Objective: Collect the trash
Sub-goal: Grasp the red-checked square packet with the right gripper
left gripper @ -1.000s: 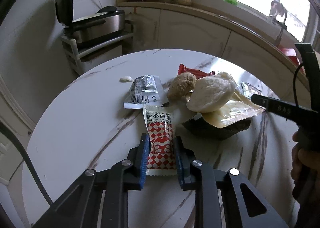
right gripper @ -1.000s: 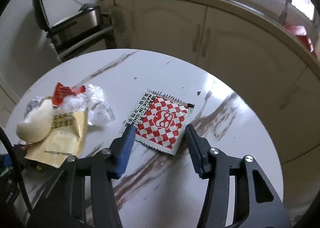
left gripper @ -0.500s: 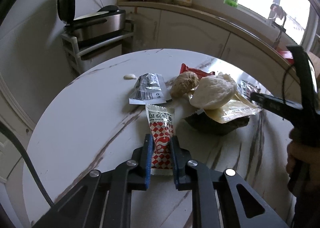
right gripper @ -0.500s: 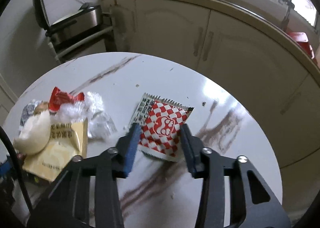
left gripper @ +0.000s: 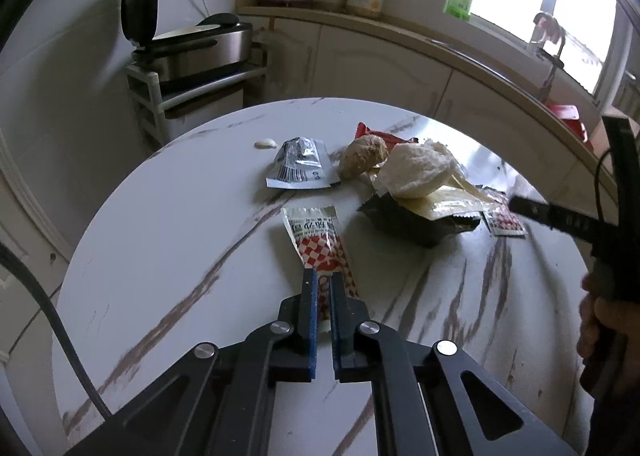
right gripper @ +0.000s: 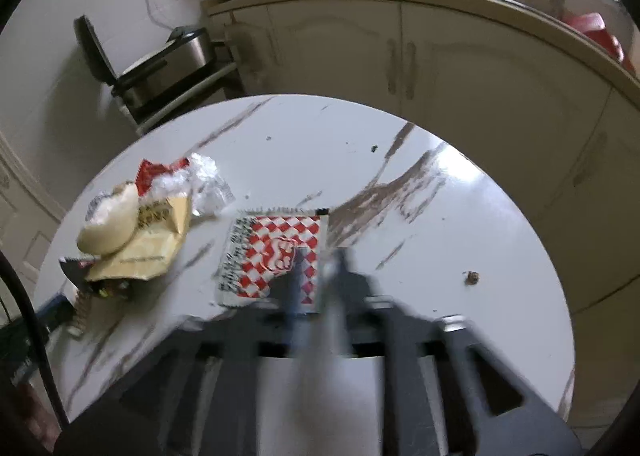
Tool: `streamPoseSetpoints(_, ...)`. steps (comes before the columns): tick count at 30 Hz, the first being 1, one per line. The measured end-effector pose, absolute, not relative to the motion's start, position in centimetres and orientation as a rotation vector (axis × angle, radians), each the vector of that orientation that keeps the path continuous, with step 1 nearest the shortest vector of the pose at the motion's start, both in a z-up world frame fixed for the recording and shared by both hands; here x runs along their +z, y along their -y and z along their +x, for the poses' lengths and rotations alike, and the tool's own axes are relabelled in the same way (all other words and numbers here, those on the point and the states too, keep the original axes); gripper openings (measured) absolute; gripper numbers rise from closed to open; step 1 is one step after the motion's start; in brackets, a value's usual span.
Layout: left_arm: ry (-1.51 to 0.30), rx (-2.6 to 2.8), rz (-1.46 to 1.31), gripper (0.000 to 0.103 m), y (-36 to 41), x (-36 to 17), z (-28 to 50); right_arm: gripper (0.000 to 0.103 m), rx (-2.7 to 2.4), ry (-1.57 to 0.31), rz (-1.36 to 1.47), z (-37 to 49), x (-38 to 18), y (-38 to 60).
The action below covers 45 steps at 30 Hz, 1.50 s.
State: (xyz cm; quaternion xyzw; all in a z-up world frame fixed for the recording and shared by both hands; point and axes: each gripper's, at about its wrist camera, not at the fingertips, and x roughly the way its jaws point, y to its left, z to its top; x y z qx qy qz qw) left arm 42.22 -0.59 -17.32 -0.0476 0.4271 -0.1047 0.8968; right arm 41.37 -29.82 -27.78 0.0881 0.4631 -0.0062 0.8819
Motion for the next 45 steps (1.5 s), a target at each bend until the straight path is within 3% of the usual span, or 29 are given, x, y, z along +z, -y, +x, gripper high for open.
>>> streamPoseSetpoints(1, -0.885, -0.216, -0.1, 0.002, 0.5, -17.3, 42.0, 0.067, -0.012, -0.953, 0.186, 41.5, -27.6, 29.5)
streamPoseSetpoints(6, -0.886, -0.213, -0.1, 0.002, 0.3, -16.8, 41.6, 0.068, -0.025, -0.997, 0.113, 43.3, -28.4, 26.8)
streamPoseSetpoints(9, -0.877, -0.211, -0.089, 0.002, 0.4, -16.5, 41.5, 0.057, -0.057, -0.984, -0.001, 43.4, -28.6, 25.1)
streamPoseSetpoints(12, -0.884, -0.211, -0.098, 0.006, 0.5, -16.5, 41.8, 0.038, -0.055, -0.983, -0.025, 43.0, -28.2, 24.7)
streamPoseSetpoints(15, -0.896, -0.217, -0.09, 0.011, 1.0, -16.6, 42.3, 0.03, -0.04, -0.968, -0.012, 42.4, -28.2, 24.9)
streamPoseSetpoints(17, -0.891, -0.216, -0.081, 0.026, 1.5, -16.5, 42.6, 0.021, -0.031, -0.963, 0.013, 41.9, -28.1, 25.3)
streamPoseSetpoints(19, -0.901, -0.208, -0.071, 0.043, 2.0, -16.7, 43.3, 0.018, -0.018, -0.96, 0.053, 41.5, -28.1, 26.1)
streamPoseSetpoints(20, -0.91, -0.201, -0.061, 0.045, 2.2, -17.1, 43.8, 0.018, -0.009, -0.958, 0.07, 41.2, -28.2, 26.5)
streamPoseSetpoints(23, -0.902, -0.178, -0.013, 0.04, 2.9, -17.6, 44.6, 0.016, 0.01, -0.955, 0.096, 40.4, -28.2, 26.9)
streamPoseSetpoints(24, -0.901, -0.182, -0.003, 0.036, 3.1, -17.6, 44.8, 0.016, 0.021, -0.954, 0.111, 40.1, -28.1, 27.1)
streamPoseSetpoints(25, -0.899, -0.191, -0.006, 0.025, 3.3, -17.6, 44.9, 0.015, 0.029, -0.952, 0.13, 39.8, -28.2, 27.4)
streamPoseSetpoints(29, -0.9, -0.23, -0.036, 0.011, 3.0, -17.8, 44.8, 0.014, 0.057, -0.943, 0.186, 38.6, -28.2, 28.5)
streamPoseSetpoints(33, -0.901, -0.26, -0.089, 0.009, 1.9, -17.7, 44.0, 0.012, 0.087, -0.938, 0.223, 37.3, -28.2, 28.9)
streamPoseSetpoints(35, -0.9, -0.269, -0.113, 0.008, 1.2, -17.7, 43.2, 0.0, 0.094, -0.937, 0.231, 36.5, -28.1, 29.1)
streamPoseSetpoints(41, -0.897, -0.279, -0.144, 0.007, -0.1, -16.9, 40.8, 0.001, 0.103, -0.963, 0.242, 34.6, -28.3, 29.2)
streamPoseSetpoints(42, -0.895, -0.277, -0.146, 0.007, 0.0, -16.7, 40.3, 0.005, 0.1, -0.968, 0.255, 34.5, -28.2, 29.2)
streamPoseSetpoints(44, -0.894, -0.278, -0.144, 0.006, -0.2, -16.6, 39.7, 0.03, 0.098, -0.943, 0.258, 34.4, -27.6, 28.5)
streamPoseSetpoints(45, -0.893, -0.277, -0.145, 0.006, -0.3, -16.5, 39.3, 0.071, 0.094, -0.935, 0.246, 34.6, -27.2, 27.8)
